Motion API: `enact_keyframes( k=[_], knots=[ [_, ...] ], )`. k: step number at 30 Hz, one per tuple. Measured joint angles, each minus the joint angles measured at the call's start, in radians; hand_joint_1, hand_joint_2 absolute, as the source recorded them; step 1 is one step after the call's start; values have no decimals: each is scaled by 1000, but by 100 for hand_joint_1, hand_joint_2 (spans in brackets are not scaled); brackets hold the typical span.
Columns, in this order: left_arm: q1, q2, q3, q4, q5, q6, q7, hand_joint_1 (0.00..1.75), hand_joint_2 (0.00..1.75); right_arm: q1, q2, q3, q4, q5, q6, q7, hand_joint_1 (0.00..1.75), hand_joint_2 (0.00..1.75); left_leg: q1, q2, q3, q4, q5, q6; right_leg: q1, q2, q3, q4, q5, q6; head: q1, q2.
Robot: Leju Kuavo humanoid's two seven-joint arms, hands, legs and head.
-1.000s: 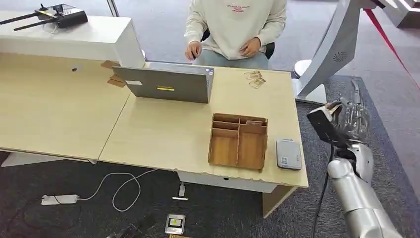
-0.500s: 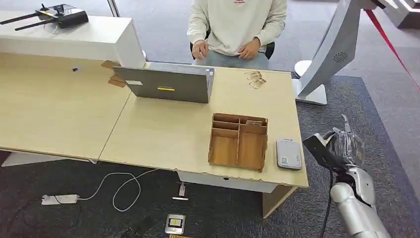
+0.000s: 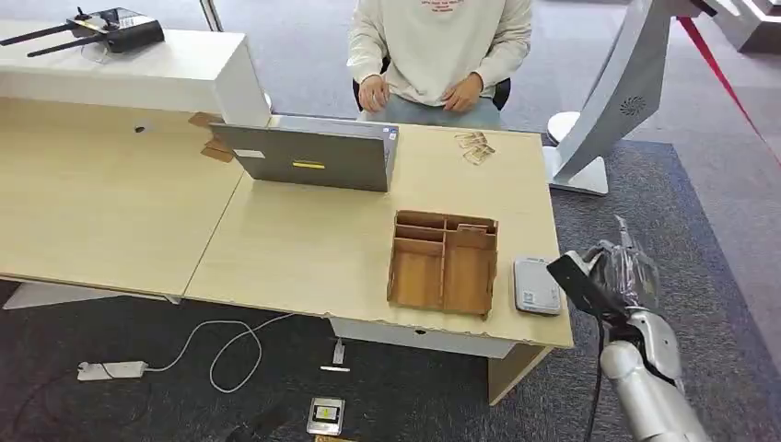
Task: Pass the card to the sensor for recognition and then transmit it.
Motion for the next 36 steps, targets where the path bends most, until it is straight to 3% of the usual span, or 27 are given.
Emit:
enact_keyframes(
  k=[20,36],
  knots=[
    [-21,-9,0,0,-14,-18,11,0,0,0,79,59,-58,44,77,6,175,175,0,0,0,0,0,0,0,0,0,0,0,0,0,0],
    [-29,-11,0,0,-20,-19,28,0,0,-1,97,93,-24,57,135,4,175,175,0,0,0,0,0,0,0,0,0,0,0,0,0,0]
  ],
)
